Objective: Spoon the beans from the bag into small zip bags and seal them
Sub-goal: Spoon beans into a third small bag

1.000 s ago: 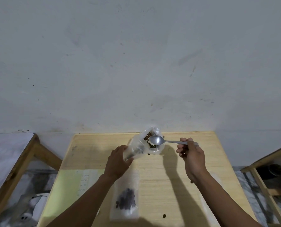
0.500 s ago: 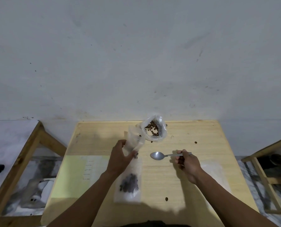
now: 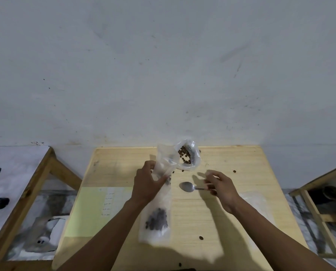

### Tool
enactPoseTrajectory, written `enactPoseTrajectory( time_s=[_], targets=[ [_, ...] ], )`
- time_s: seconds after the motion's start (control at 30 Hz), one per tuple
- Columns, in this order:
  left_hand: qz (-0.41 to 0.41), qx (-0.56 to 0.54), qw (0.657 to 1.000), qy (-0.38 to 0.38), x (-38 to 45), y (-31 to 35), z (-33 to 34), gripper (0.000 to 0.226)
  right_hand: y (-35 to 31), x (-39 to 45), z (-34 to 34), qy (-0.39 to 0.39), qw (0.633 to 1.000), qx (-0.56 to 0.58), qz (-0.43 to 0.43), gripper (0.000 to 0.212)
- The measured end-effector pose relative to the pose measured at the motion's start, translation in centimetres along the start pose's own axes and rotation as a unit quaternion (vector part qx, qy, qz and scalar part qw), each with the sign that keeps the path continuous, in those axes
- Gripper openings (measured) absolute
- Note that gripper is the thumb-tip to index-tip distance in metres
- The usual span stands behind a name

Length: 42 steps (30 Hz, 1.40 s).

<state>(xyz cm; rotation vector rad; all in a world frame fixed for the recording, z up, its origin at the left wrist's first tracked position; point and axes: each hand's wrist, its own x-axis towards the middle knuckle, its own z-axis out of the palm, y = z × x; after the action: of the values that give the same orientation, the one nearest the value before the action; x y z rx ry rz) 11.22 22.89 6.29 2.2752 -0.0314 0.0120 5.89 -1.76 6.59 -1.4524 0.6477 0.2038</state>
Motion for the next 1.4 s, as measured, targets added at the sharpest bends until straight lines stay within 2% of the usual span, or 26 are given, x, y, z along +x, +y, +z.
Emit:
enactPoseTrajectory(
  time_s=[0.13, 0.17, 0.23, 0.3, 0.37, 0.53, 0.63, 0.77, 0.9, 1.07, 1.17, 1.23, 1.3, 1.4],
  targets=[
    [0.045, 0.016, 0.998, -0.029, 0.5, 2.2, 0.3, 0.059, -3.4, -1.9, 3.2, -0.131, 0.978, -0.094, -0.13, 0.036],
    [0.055, 0.017, 0.997, -0.044, 0.5, 2.7, 0.3, 0.06, -4.0, -2.2, 3.9, -0.131, 0.973, -0.104, -0.158, 0.03],
    [0.068, -0.001, 0.995, -0.075, 0.5, 3.2, 0.3, 0.06, -4.8, -2.4, 4.9, -0.083, 0.975, -0.089, -0.187, 0.016],
    [0.077, -0.013, 0.991, -0.105, 0.5, 3.4, -0.2, 0.061, -5.1, -2.1, 5.3, -0.025, 0.98, -0.069, -0.186, 0.021],
    [0.088, -0.003, 0.988, -0.129, 0.5, 3.3, -0.9, 0.055, -5.0, -1.8, 5.3, 0.0, 0.982, -0.064, -0.178, 0.026],
    [0.104, 0.048, 0.984, -0.137, 0.7, 2.1, -2.4, 0.04, -5.0, -1.8, 5.5, 0.011, 0.983, -0.066, -0.172, 0.024],
    [0.09, 0.061, 0.979, -0.172, 1.0, 1.8, -3.2, 0.032, -5.2, -1.6, 5.5, 0.019, 0.98, -0.085, -0.181, 0.027],
    [0.057, 0.019, 0.985, -0.16, 1.1, 1.3, -3.9, 0.01, -5.9, -1.4, 5.1, 0.013, 0.966, -0.144, -0.214, 0.03],
    [0.023, -0.024, 0.985, -0.171, 1.3, 0.6, -4.5, 0.003, -7.0, -1.3, 4.4, 0.029, 0.953, -0.186, -0.237, 0.029],
    [-0.003, -0.09, 0.975, -0.205, 1.5, 0.4, -5.2, 0.007, -7.7, -1.4, 4.7, 0.013, 0.959, -0.166, -0.228, 0.025],
    [-0.003, -0.132, 0.968, -0.216, 1.6, 1.4, -6.2, 0.032, -8.3, -1.7, 4.7, -0.021, 0.957, -0.174, -0.231, 0.022],
    [-0.009, -0.188, 0.962, -0.198, 2.2, 2.9, -7.0, 0.039, -8.7, -1.9, 4.8, -0.054, 0.95, -0.197, -0.235, 0.022],
    [-0.012, -0.22, 0.958, -0.184, 3.0, 4.3, -7.7, 0.03, -8.9, -2.0, 5.0, -0.084, 0.941, -0.229, -0.234, 0.025],
    [0.015, -0.208, 0.961, -0.184, 3.5, 5.6, -8.6, 0.012, -9.2, -2.4, 5.6, -0.112, 0.938, -0.234, -0.231, 0.02]
  ],
)
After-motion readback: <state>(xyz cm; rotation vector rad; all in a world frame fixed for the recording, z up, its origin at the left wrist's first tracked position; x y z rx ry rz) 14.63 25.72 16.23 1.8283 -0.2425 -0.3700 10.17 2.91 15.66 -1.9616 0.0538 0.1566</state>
